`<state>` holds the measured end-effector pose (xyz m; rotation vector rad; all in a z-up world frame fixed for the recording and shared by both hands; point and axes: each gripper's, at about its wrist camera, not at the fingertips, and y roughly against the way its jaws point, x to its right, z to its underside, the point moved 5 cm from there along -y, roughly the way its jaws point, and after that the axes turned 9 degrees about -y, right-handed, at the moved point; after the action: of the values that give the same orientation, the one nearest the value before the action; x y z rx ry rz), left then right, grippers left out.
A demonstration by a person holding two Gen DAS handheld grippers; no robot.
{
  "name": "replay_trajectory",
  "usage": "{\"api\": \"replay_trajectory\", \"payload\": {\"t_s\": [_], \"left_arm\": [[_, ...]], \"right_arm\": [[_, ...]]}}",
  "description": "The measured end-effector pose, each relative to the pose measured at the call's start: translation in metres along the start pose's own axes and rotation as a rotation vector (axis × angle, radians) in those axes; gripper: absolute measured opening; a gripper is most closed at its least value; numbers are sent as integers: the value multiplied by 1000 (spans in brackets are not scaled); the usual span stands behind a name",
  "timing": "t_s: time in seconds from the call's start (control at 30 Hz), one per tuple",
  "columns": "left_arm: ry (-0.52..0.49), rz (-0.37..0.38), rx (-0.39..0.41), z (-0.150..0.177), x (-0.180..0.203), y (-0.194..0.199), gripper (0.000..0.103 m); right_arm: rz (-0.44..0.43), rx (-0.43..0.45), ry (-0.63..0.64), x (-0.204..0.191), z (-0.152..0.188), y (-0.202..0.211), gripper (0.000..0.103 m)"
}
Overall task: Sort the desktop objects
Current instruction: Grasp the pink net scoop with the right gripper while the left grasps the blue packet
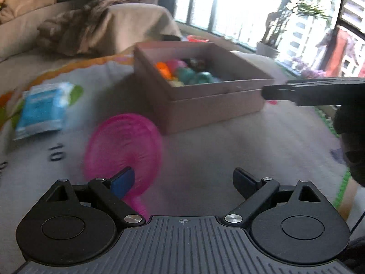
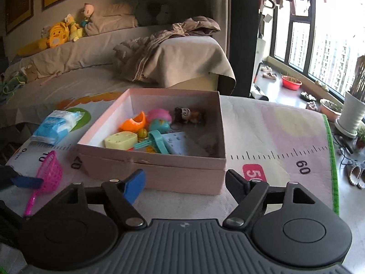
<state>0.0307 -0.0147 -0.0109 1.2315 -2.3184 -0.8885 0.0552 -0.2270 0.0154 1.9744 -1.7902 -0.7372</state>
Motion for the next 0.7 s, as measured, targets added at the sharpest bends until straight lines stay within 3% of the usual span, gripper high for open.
{"api": "replay_trajectory", "payload": {"t_s": [0.3, 0.4, 0.5, 0.63, 0.7], "left_arm": [[-109, 192, 47, -7, 65, -3, 97], [-149, 178, 113, -19, 63, 17, 101], [-102, 26, 193, -38, 27, 38, 102], [25, -398, 155, -52, -57, 32, 103], [78, -567, 112, -51, -101, 20, 102]], "right_arm": [[36, 19, 3, 5, 0, 9, 83], [72, 22, -2, 12, 0, 9, 84], [91, 21, -28, 18, 4, 9, 86], [47, -19, -40, 10, 12, 5, 86], [-15, -56, -25, -5, 21, 2, 86]]}}
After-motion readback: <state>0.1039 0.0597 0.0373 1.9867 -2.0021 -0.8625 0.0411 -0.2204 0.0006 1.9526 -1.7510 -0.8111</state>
